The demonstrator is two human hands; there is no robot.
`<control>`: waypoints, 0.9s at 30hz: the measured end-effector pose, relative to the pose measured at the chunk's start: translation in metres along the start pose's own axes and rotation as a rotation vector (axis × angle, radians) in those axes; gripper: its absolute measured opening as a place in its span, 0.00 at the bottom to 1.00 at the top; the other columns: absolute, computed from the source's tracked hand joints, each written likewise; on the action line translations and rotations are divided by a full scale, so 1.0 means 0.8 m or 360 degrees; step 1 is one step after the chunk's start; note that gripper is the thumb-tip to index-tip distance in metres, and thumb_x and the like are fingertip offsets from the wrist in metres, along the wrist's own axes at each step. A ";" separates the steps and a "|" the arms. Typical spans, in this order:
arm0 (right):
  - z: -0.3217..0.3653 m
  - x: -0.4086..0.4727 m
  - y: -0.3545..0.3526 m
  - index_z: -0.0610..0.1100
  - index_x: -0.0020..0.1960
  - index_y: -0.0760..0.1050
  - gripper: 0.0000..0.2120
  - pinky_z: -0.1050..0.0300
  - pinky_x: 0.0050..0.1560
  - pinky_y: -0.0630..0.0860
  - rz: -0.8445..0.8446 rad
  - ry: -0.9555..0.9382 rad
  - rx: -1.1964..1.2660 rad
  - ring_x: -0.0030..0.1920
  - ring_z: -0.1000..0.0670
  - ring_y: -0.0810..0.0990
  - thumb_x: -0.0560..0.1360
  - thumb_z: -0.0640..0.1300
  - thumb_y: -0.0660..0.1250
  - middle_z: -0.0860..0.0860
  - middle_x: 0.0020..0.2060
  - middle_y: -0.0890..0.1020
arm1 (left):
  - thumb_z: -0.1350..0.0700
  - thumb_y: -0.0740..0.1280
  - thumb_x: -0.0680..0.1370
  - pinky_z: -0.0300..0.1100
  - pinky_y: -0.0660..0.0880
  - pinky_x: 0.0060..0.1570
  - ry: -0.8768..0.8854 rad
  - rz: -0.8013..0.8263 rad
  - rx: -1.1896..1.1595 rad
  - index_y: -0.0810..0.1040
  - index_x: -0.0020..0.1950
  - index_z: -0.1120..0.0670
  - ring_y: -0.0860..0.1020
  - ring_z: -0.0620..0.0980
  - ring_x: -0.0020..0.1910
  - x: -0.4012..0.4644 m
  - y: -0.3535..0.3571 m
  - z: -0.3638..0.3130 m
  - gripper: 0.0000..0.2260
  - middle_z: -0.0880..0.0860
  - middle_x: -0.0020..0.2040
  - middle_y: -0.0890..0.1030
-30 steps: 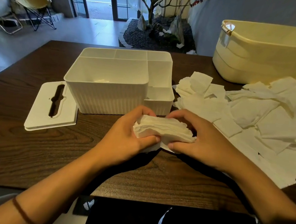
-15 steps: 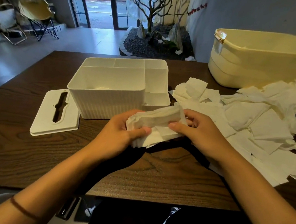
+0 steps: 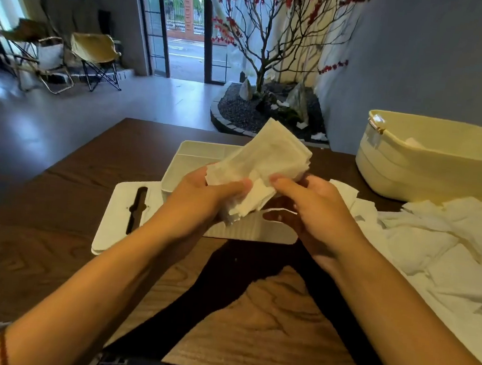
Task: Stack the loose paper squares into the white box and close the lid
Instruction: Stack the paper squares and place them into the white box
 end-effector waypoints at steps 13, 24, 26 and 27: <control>0.012 0.096 0.059 0.46 0.62 0.76 0.15 0.47 0.44 0.84 0.0041 0.0306 0.0072 0.49 0.46 0.84 0.82 0.32 0.58 0.46 0.51 0.84 | 0.50 0.68 0.80 0.45 0.78 0.53 0.0284 -0.0629 0.0940 0.80 0.58 0.49 0.80 0.46 0.54 0.069 -0.143 -0.050 0.08 0.47 0.54 0.82; -0.033 0.119 0.100 0.40 0.55 0.77 0.09 0.53 0.32 0.82 0.0340 0.0575 -0.0643 0.41 0.45 0.83 0.81 0.33 0.60 0.42 0.47 0.81 | 0.62 0.63 0.81 0.43 0.72 0.56 0.0046 -0.0410 0.0837 0.73 0.70 0.47 0.75 0.45 0.62 0.102 -0.150 0.001 0.20 0.47 0.67 0.77; -0.046 0.123 0.102 0.39 0.54 0.77 0.05 0.56 0.35 0.81 0.0364 0.0622 -0.0808 0.43 0.46 0.84 0.81 0.35 0.63 0.41 0.49 0.83 | 0.63 0.64 0.81 0.45 0.77 0.54 0.0034 -0.0397 0.0743 0.73 0.70 0.46 0.77 0.45 0.58 0.101 -0.151 0.007 0.20 0.46 0.65 0.77; -0.054 0.125 0.103 0.39 0.55 0.78 0.06 0.57 0.36 0.80 0.0384 0.0645 -0.0922 0.43 0.46 0.83 0.80 0.36 0.65 0.41 0.51 0.83 | 0.62 0.64 0.81 0.47 0.79 0.54 0.0035 -0.0397 0.0702 0.72 0.68 0.45 0.78 0.43 0.56 0.100 -0.151 0.008 0.18 0.45 0.63 0.78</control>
Point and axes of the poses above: each hand's wrist, its own x-axis towards the middle knuckle, its own y-axis out of the palm, z = x × y, the point moved 10 cm from there along x, towards the middle knuckle
